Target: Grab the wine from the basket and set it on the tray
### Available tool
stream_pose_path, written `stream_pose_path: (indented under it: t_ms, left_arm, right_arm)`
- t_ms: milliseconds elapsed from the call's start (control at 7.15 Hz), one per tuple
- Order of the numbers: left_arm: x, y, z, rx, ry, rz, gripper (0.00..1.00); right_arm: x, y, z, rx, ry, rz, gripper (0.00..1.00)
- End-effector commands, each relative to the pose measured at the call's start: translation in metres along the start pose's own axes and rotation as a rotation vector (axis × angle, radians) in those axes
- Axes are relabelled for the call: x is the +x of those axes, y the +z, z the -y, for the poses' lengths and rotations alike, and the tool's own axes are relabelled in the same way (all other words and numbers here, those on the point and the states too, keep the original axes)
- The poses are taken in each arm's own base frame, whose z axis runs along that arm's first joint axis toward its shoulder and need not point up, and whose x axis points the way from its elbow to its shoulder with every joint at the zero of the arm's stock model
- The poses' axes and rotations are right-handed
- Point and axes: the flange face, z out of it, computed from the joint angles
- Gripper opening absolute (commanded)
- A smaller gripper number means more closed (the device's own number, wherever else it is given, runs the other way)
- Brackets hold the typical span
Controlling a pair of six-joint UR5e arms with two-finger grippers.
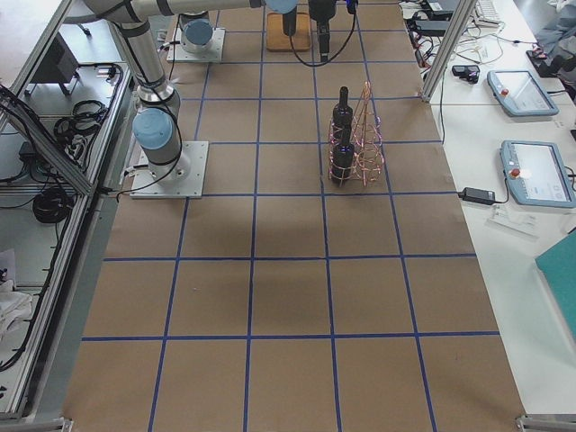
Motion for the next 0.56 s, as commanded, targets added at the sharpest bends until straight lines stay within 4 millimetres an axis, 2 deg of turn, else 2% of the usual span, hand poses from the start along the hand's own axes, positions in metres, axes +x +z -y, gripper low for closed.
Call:
stream_pose_path:
  t_ms: [0,140,280,420]
  left_arm:
    - [0.025,-0.068,-0.008,0.104,-0.056,0.039,1.0]
    - [0.061,-0.082,-0.005,0.134,-0.095,0.052,1.0]
    - [0.103,-0.089,-0.008,0.159,-0.059,0.061,1.0]
    - [0.131,-0.095,-0.013,0.178,-0.016,0.058,1.0]
  right_arm:
    - [0.0,0.0,0.0,0.001,-0.002,0.0,1.0]
    - [0.0,0.0,0.0,0.001,0.0,0.0,1.0]
    - [0.0,-0.001,0.0,0.002,-0.002,0.0,1.0]
    - [0.0,-0.001,0.001,0.007,-0.002,0.0,1.0]
